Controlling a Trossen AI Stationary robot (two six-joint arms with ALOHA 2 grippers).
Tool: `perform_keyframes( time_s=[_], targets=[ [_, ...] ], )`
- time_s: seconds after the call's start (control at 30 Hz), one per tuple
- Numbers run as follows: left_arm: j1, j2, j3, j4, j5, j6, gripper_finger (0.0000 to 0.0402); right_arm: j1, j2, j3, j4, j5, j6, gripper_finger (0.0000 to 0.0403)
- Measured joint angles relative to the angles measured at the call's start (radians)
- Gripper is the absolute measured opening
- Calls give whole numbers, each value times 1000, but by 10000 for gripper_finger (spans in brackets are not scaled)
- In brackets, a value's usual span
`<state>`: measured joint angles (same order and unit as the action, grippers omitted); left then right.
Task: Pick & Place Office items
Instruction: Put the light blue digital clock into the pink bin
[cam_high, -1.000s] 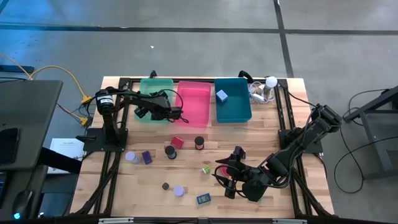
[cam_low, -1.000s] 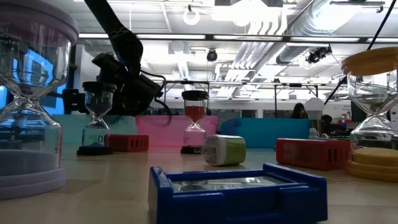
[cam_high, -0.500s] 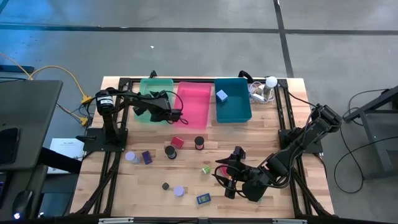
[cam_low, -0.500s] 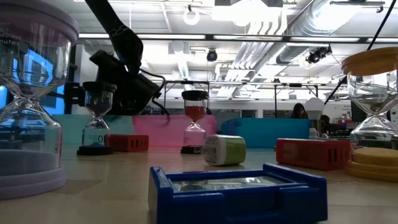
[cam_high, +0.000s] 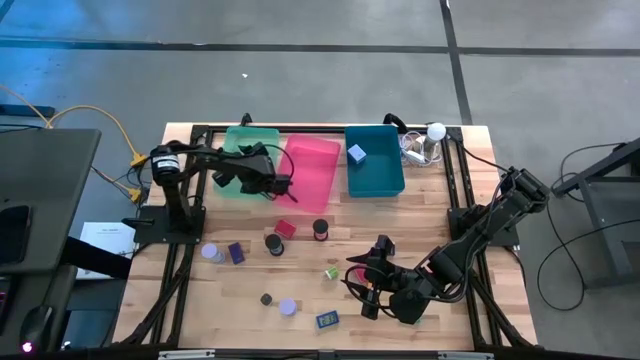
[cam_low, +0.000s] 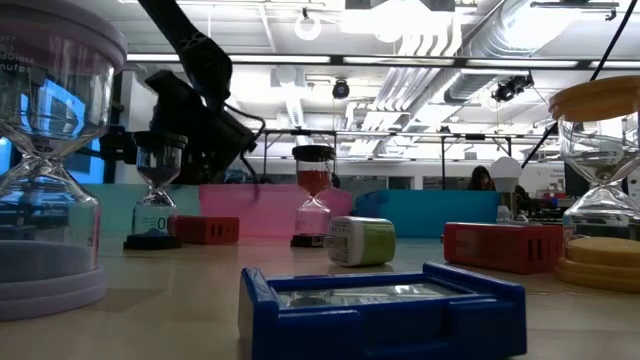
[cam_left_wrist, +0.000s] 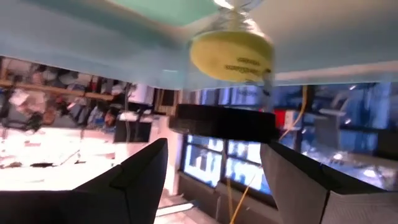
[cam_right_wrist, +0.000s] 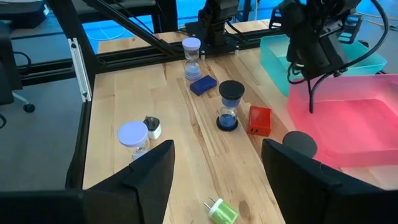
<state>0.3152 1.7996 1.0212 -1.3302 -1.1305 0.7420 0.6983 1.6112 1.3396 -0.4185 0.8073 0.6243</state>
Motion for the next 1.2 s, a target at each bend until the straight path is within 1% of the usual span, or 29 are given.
perform_keyframes(
  time_s=[0.13,0.3,0.53,0.7,0.77,0.83,0.9,0.97,1.1,1.17,1.2],
  targets=[
    [-9,-38,13,2,8,-3,250,0,0,0,4,0,0,231],
    [-31,-108,19,-1,-13,21,250,0,0,0,2,0,0,231],
    [-83,-268,36,0,-66,-6,249,0,0,0,-4,0,0,231],
    [-199,-425,73,5,-76,-71,249,0,0,0,-6,0,0,231],
    [-273,-488,91,26,-77,-108,249,0,0,0,-6,0,0,231],
    [-360,-543,97,96,-77,-156,249,-1,0,0,-6,0,-3,231],
    [-459,-586,97,217,-77,-240,249,-1,0,0,-6,0,-5,231],
    [-553,-618,97,345,-77,-361,249,-1,0,0,-6,0,-5,231],
    [-743,-661,98,574,-117,-711,249,-1,0,0,-7,-17,-3,231],
    [-835,-678,98,639,-114,-874,249,-1,0,0,-7,-62,0,231],
    [-879,-688,98,661,-91,-943,249,-1,0,0,-8,-91,0,231]
  ],
)
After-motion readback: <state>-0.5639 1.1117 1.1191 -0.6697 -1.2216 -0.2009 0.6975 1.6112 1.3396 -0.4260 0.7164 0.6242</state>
